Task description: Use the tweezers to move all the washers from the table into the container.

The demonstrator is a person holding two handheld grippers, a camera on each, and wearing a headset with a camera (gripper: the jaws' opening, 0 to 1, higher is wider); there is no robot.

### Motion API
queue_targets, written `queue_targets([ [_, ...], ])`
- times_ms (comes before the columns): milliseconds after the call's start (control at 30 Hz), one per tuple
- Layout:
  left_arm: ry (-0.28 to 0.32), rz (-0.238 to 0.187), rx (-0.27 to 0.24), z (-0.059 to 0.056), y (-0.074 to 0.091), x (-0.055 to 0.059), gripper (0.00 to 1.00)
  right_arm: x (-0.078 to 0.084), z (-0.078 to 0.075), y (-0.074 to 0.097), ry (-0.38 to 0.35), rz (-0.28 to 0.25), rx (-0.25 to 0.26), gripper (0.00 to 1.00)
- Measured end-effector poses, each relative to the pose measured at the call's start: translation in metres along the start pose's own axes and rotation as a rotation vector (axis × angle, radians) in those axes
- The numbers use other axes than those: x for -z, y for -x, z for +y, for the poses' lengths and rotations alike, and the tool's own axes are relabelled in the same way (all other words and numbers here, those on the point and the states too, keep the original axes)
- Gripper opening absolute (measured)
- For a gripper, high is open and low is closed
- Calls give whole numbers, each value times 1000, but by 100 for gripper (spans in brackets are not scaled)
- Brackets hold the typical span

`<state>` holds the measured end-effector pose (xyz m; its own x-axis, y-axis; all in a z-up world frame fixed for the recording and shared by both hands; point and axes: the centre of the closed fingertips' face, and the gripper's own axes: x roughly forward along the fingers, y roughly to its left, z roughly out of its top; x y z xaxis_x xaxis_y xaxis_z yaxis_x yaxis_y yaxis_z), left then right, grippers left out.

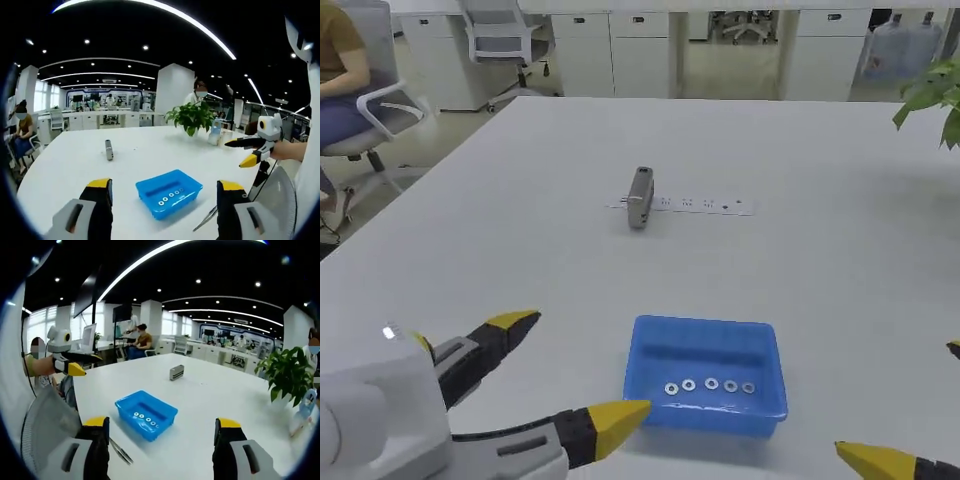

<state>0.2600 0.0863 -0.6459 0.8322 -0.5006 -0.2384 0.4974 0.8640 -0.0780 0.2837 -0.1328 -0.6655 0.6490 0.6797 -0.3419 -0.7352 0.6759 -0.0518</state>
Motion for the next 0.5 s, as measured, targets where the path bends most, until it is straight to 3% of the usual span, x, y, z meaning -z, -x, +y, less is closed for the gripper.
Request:
queue_targets([
  [67,2,-6,-5,0,0,-1,94,-1,0,0,-7,-8,4,91],
  [133,15,-52,-24,1,1,-10,99,-3,-2,-1,-23,-23,19,97],
  [233,39,-72,-30,2,2,-12,99,-6,-1,-1,-39,-40,22,99],
  [500,43,-80,-30,1,5,-13,99,-10,1,-1,-57,-54,27,99],
])
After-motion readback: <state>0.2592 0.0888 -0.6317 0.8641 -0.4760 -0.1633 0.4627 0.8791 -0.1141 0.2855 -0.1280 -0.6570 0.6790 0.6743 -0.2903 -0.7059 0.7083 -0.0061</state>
